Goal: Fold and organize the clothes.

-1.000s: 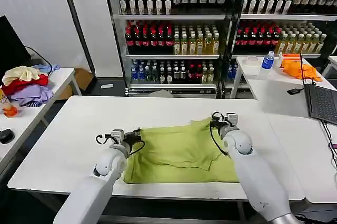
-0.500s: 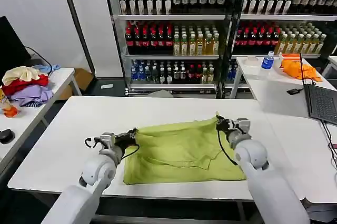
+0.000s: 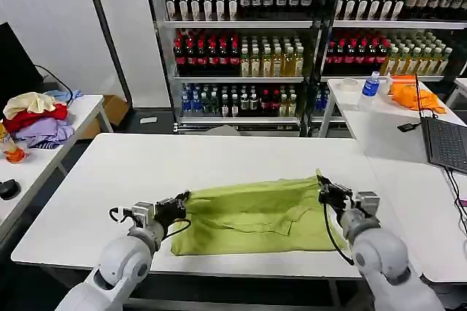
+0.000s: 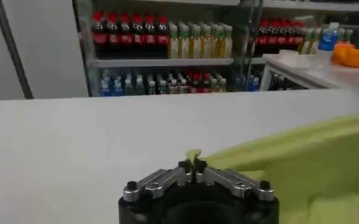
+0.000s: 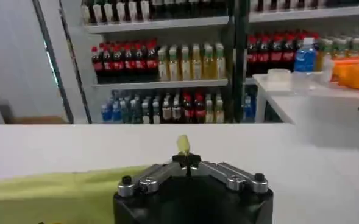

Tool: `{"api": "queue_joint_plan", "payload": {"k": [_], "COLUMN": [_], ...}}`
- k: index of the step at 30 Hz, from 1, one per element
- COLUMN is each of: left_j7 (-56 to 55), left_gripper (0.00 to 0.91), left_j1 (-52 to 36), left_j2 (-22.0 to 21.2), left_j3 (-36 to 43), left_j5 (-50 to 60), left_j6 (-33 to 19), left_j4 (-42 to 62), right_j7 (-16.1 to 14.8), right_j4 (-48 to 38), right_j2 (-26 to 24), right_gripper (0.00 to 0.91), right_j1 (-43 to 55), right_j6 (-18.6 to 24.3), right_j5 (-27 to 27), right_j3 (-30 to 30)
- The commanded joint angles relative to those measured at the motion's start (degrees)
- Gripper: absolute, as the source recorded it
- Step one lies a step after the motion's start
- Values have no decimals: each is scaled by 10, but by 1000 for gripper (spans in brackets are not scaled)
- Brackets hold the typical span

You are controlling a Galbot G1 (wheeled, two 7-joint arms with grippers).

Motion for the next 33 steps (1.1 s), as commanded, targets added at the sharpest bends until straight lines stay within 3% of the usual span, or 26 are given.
{"api": "queue_joint_plan", "payload": {"k": [1,25,26,27,28,29,33], "left_j7": [8,20,20,20,22,24,27], "left_gripper": [40,40,91,403,675,907,907], "left_j1": [58,88,89,90,91,92,93], "left_j2": [19,5,4,3,2,1,-4], "left_j3": [-8,-8,-7,-7,-7,-7,-9], "left_j5": [28,77,78,78,80,81,82], "left_j6": [2,-8,-9,-10,-10,-10,-10], "left_j4": [-32,-13,-14,-17,-18,-18,-21], "right_j7": [2,7,7,7,7,5,-6], "right_j4": [67,64,64,64,63,62,63], "right_j2": [-1,32,32,31,31,30,28], "right_gripper": [0,0,0,101,403,907,907], "right_j1": [-108,-161,-160,-159,-158,-155,-136], "right_j6": [-2,-2,-1,-1,-1,-1,-1], "right_j5": [-4,-33,-33,-34,-35,-40,-45], "right_j3": [51,46,46,46,46,45,35]}}
